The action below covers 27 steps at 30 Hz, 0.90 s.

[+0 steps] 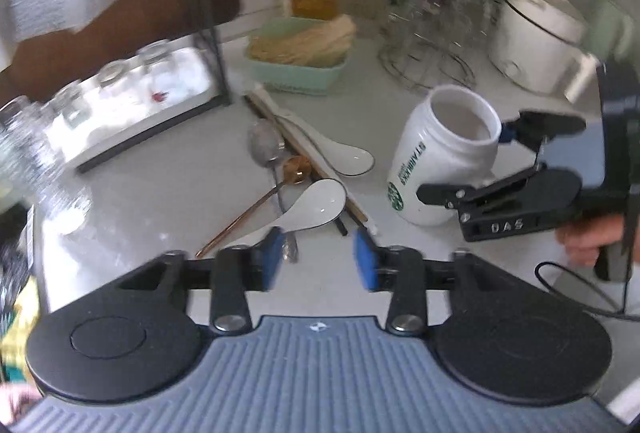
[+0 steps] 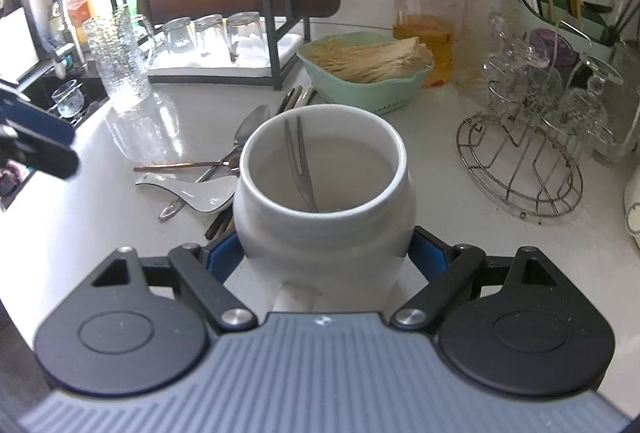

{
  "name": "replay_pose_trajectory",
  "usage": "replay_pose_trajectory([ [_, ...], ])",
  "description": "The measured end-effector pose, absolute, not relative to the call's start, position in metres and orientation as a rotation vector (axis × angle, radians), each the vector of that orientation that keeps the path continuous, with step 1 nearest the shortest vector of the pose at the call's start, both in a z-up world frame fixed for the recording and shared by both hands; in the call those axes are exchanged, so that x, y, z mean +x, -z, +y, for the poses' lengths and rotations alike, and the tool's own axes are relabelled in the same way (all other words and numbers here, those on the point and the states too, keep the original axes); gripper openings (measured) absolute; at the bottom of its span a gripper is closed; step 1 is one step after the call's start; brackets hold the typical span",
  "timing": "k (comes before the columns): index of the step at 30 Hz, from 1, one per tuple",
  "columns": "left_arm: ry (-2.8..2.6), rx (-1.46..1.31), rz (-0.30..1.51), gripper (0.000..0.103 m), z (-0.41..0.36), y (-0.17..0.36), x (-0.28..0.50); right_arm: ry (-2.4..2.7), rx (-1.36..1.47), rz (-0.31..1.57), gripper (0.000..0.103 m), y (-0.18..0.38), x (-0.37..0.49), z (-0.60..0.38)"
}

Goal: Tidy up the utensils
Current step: 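Grasp the white ceramic soup spoon by its handle with the left tool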

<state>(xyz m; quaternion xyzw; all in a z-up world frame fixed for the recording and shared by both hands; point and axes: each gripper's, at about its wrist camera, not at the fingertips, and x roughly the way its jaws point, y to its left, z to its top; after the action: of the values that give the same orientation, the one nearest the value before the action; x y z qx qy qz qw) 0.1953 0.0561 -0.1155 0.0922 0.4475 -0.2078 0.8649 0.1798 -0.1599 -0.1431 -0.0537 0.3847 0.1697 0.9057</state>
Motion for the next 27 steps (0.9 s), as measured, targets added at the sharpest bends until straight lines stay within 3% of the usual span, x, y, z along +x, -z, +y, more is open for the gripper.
replay_pose_trajectory([
  [10,0.667,0.443,0.857,0.058,0.051,0.165,0.234,-0.273,-0.094,0.846,0.09,0.141,0.182,-0.15],
  [27,0.959,0.451,0.914,0.058,0.043,0.202,0.295,-0.184,-0.061,0.893,0.09,0.138,0.186,-0.141],
])
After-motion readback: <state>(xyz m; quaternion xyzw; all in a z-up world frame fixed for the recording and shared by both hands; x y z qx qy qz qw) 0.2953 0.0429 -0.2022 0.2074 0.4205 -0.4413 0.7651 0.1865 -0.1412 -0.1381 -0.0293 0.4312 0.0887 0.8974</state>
